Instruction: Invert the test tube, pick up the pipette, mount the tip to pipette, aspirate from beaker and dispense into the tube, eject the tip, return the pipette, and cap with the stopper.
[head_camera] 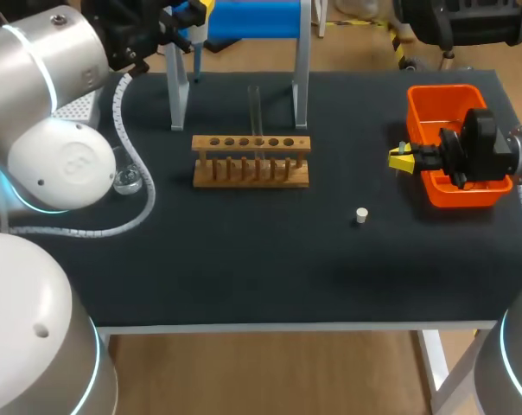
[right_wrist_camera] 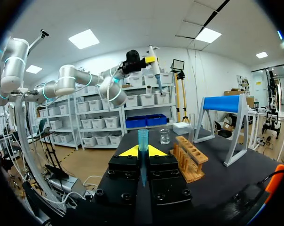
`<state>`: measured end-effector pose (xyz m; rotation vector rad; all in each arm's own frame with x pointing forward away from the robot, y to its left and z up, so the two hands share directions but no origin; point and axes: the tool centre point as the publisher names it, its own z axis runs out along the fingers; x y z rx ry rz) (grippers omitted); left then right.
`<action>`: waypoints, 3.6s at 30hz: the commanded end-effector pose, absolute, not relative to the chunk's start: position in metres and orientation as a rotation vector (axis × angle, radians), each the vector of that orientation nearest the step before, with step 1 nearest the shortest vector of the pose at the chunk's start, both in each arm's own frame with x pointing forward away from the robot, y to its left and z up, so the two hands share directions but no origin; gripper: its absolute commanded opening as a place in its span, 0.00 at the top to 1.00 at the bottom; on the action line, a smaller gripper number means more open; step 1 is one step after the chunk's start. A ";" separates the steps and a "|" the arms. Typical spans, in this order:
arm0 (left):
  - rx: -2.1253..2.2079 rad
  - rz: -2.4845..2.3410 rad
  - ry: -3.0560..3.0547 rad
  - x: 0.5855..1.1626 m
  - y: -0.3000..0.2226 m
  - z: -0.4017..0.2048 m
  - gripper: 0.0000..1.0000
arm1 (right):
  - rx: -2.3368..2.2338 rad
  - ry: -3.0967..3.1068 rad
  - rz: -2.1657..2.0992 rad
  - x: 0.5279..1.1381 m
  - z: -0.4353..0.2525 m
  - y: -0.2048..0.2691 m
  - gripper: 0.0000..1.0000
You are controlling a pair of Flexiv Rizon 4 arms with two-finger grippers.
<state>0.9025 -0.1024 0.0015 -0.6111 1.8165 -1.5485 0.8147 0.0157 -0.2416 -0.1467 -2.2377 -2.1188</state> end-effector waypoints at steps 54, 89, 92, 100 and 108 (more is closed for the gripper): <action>0.766 -2.302 2.428 0.852 -0.102 0.032 1.00 | -0.147 -2.240 -2.117 0.814 -0.241 0.015 1.00; 0.424 -2.164 2.540 0.821 -0.102 0.016 1.00 | -0.147 -2.240 -2.117 0.814 -0.241 0.015 1.00; 0.306 -2.126 2.528 0.816 -0.100 0.015 1.00 | -0.147 -2.240 -2.117 0.814 -0.241 0.015 1.00; 0.172 -2.088 2.460 0.804 -0.098 0.015 1.00 | -0.147 -2.240 -2.117 0.814 -0.241 0.015 1.00; 0.092 -2.064 2.433 0.800 -0.106 0.014 1.00 | -0.147 -2.240 -2.117 0.814 -0.241 0.015 1.00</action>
